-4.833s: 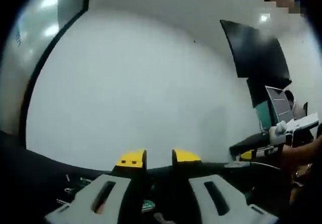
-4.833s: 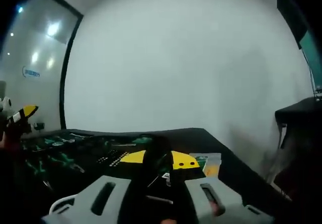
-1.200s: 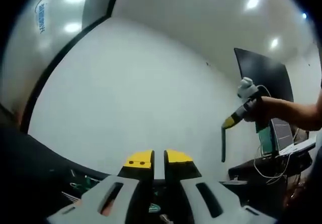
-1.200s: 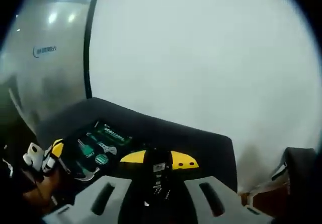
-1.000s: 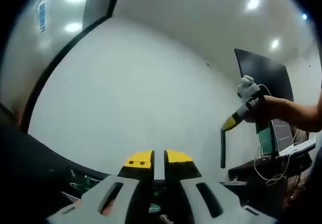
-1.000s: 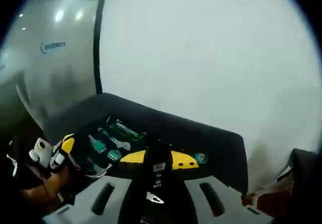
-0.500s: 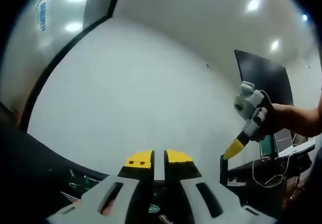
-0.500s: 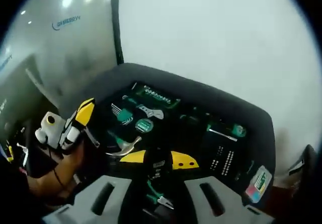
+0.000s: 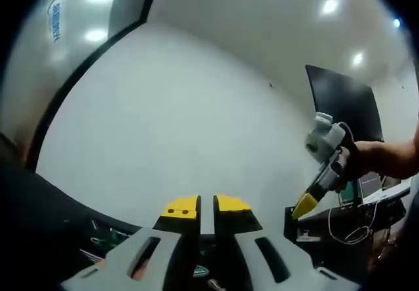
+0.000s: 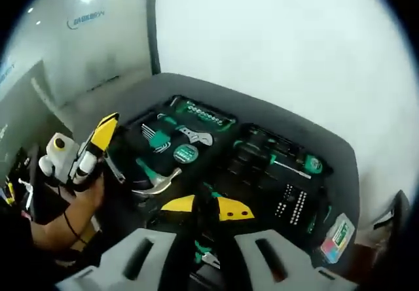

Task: Pick up the tools and put them into their designated positions in the toolbox.

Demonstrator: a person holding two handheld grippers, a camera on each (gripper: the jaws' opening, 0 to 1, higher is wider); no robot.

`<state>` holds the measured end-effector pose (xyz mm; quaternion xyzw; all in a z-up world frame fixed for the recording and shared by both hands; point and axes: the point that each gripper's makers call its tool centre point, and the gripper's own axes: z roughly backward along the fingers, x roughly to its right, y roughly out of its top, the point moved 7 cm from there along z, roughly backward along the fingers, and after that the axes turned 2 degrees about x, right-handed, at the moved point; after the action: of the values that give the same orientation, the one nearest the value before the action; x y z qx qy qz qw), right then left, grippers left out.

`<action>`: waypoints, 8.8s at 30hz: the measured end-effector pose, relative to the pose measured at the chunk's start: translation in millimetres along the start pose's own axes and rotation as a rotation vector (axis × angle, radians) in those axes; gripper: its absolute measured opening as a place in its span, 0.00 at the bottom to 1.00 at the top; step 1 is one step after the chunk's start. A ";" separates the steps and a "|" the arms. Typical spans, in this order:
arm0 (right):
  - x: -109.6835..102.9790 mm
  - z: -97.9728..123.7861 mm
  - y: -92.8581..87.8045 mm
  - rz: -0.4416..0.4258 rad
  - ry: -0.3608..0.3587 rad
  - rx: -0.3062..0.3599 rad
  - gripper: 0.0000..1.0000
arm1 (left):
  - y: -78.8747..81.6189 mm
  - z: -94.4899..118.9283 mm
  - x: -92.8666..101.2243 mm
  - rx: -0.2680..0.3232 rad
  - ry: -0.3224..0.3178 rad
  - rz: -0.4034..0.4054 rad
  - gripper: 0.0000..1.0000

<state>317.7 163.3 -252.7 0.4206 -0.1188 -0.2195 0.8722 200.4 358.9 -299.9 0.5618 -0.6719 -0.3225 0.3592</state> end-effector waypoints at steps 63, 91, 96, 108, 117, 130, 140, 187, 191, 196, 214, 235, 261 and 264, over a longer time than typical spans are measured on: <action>0.4 27.6 -85.0 0.451 0.092 -0.148 0.14 | -7.6 -2.5 1.0 -0.022 -0.015 -0.013 0.10; 7.1 2.5 -115.5 0.260 0.075 -0.609 0.20 | -9.7 -3.1 1.5 -0.035 -0.017 -0.027 0.10; 7.1 -0.7 -116.8 0.294 0.102 -0.634 0.16 | -9.0 -2.5 0.6 -0.028 -0.016 -0.020 0.10; 6.8 24.1 -95.2 0.423 0.087 -0.602 0.14 | -8.9 -2.8 2.2 -0.028 -0.020 -0.017 0.10; -7.1 39.0 -64.6 0.789 0.037 -0.689 0.14 | -10.2 -3.6 2.6 -0.035 -0.020 -0.027 0.10; -7.2 22.7 -23.3 1.013 -0.036 -0.696 0.14 | -8.6 -3.6 1.5 -0.023 -0.016 -0.017 0.09; 3.3 -14.1 -1.2 1.047 -0.059 -0.621 0.14 | -8.0 -3.4 0.0 -0.019 -0.015 -0.013 0.09; 68.8 -131.5 -11.9 0.850 0.119 -0.535 0.17 | -7.1 -1.7 -0.5 -0.018 -0.019 0.008 0.09; 72.4 -122.8 -4.3 0.779 0.139 -0.487 0.17 | -7.3 -1.6 -1.1 -0.021 -0.018 0.006 0.09; 83.1 -102.8 15.3 0.619 0.076 -0.300 0.14 | -7.6 -1.5 -0.4 -0.023 -0.018 0.000 0.09; 81.6 -79.3 -33.0 0.083 -0.059 0.375 0.00 | -21.8 -5.9 9.7 -0.114 -0.031 -0.080 0.07; 60.4 -120.3 -58.0 0.026 -0.124 0.412 0.00 | -83.9 -63.6 60.8 -0.640 -0.067 -0.296 0.03; 79.4 -128.4 -64.0 0.001 -0.112 0.332 0.00 | -160.2 -100.1 39.2 -1.062 -0.191 -0.582 0.00; 76.4 -127.0 -65.5 -0.016 -0.121 0.337 0.00 | -158.9 -97.6 35.9 -1.031 -0.166 -0.530 0.00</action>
<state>415.9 176.9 -380.9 0.5477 -0.2028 -0.2282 0.7790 362.1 295.0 -376.5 0.4361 -0.2905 -0.7296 0.4394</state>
